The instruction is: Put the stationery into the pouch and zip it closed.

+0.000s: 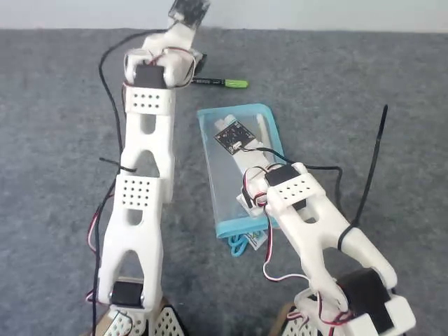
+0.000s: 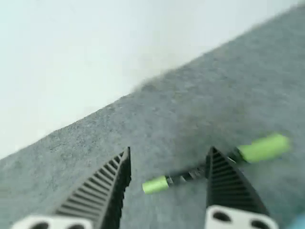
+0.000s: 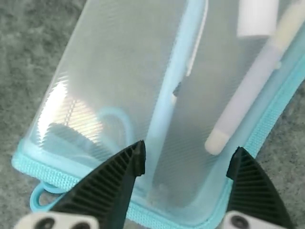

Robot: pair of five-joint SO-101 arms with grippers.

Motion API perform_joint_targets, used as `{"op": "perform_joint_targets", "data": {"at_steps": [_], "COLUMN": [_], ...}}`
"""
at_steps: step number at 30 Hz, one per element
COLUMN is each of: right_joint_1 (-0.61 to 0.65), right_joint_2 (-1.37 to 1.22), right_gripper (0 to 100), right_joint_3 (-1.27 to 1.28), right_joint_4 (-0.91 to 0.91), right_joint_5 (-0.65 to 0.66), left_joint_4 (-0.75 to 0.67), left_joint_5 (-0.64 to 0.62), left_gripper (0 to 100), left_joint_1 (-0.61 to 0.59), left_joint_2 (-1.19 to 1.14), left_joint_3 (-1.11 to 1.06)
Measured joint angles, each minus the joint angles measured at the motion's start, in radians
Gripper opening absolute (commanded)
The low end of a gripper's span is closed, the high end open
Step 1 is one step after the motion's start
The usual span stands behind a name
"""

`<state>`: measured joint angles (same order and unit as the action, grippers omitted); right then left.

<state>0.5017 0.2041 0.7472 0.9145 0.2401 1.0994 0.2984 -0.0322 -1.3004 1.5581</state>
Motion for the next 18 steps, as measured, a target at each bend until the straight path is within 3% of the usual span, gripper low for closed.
{"op": "perform_joint_targets", "data": {"at_steps": [4, 12, 18], "right_joint_1": [0.000, 0.000, 0.000], "right_joint_2": [0.000, 0.000, 0.000], "right_gripper": [29.6, 29.6, 29.6], "right_joint_3": [0.000, 0.000, 0.000], "right_joint_4": [0.000, 0.000, 0.000], "right_joint_5": [0.000, 0.000, 0.000], "left_joint_4": [-0.334, -0.913, -0.956], "left_joint_5": [-0.075, -0.089, -0.089], "left_gripper": [25, 25, 25], "left_joint_1": [-0.032, -0.029, -0.011], "left_joint_2": [-0.150, -0.405, -0.468], "left_joint_3": [-0.023, -0.023, -0.023]}}
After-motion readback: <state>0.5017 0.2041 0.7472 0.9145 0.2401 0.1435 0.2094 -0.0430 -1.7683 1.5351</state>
